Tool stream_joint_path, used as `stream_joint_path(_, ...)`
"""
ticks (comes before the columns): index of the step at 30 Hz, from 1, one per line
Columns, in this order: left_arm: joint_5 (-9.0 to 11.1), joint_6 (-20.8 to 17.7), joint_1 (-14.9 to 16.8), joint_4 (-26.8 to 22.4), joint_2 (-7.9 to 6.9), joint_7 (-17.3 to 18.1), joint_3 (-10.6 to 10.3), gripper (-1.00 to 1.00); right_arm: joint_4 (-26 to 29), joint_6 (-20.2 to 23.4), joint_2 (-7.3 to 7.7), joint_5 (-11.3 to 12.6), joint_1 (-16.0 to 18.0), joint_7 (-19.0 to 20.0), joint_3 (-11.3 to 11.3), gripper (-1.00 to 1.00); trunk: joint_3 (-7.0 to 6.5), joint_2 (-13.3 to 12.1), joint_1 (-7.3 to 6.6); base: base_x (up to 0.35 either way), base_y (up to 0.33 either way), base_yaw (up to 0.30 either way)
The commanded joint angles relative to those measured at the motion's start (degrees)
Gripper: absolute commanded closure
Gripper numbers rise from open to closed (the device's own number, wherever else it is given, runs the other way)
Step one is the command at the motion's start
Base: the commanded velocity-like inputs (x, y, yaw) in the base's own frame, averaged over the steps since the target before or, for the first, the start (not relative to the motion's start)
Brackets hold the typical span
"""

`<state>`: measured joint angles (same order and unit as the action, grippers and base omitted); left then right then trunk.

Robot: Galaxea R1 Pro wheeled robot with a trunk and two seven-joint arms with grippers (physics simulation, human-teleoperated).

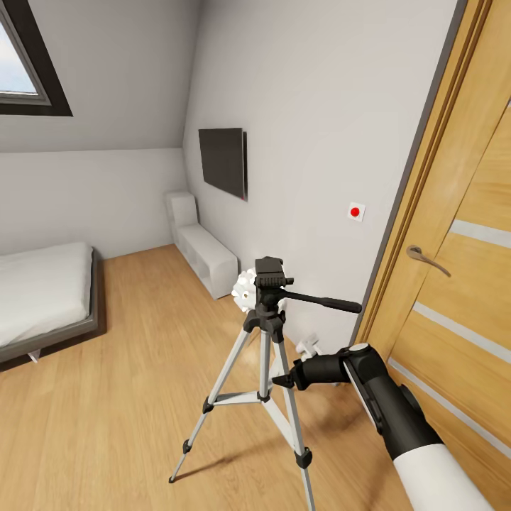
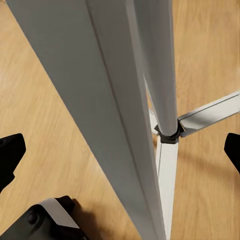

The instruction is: Attach the digital camera to the camera tripod in the bedroom.

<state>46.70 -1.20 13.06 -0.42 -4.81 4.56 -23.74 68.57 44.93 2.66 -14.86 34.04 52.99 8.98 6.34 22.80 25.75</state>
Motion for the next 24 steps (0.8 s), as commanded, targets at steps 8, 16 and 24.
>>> stream_joint_path(8,0.5,-0.1,0.0,0.0,-0.02,0.2,-0.4,1.0,-0.1,0.0,-0.15,-0.6,0.1,0.4,-0.3,-1.0,0.12,0.1,0.03,0.0,0.0,0.0)
stream_joint_path(16,0.5,-0.1,0.0,0.0,-0.02,0.2,-0.4,1.0,-1.5,-0.1,-1.72,-0.5,0.1,0.0,-2.2,-1.0,0.12,0.1,0.03,0.0,0.0,0.0)
stream_joint_path(24,0.5,-0.1,0.0,0.0,-0.02,0.2,-0.4,1.0,-3.0,-2.2,-3.26,-0.5,0.1,-1.6,-3.6,-1.0,0.12,0.1,0.03,0.0,0.0,0.0)
